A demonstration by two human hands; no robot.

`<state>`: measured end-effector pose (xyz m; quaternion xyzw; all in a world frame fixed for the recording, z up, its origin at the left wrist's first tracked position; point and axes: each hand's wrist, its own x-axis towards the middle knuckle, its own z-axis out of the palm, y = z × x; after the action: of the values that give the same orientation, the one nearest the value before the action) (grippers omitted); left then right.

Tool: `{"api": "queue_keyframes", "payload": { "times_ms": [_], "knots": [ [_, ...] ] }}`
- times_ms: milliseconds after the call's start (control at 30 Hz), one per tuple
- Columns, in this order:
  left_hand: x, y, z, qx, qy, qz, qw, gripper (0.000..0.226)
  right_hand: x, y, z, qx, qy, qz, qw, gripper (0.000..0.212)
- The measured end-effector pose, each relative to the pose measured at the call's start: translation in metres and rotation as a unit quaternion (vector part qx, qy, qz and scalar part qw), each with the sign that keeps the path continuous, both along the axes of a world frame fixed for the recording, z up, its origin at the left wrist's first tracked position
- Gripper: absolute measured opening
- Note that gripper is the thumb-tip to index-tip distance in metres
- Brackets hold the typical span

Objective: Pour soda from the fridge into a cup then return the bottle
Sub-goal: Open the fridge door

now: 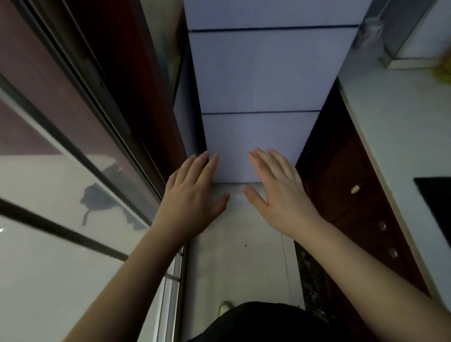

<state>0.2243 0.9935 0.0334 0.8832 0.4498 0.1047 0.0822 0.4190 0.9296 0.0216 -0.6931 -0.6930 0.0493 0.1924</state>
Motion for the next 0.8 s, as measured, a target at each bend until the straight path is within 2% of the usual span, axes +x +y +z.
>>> {"api": "queue_keyframes", "payload": {
  "times_ms": [133,467,800],
  "knots": [
    [0.013,0.053,0.011,0.026,-0.028,0.004,0.999,0.082,0.012,0.050,0.010,0.020,-0.007,-0.002,1.000,0.069],
    [0.067,0.195,0.039,0.073,-0.026,0.027,0.997,0.079,0.064,0.208,0.016,0.070,-0.031,0.035,0.996,0.062],
    [0.129,0.312,0.075,0.116,-0.039,0.173,0.977,0.073,0.128,0.369,0.052,0.154,-0.039,0.116,0.980,0.061]
  ]
}}
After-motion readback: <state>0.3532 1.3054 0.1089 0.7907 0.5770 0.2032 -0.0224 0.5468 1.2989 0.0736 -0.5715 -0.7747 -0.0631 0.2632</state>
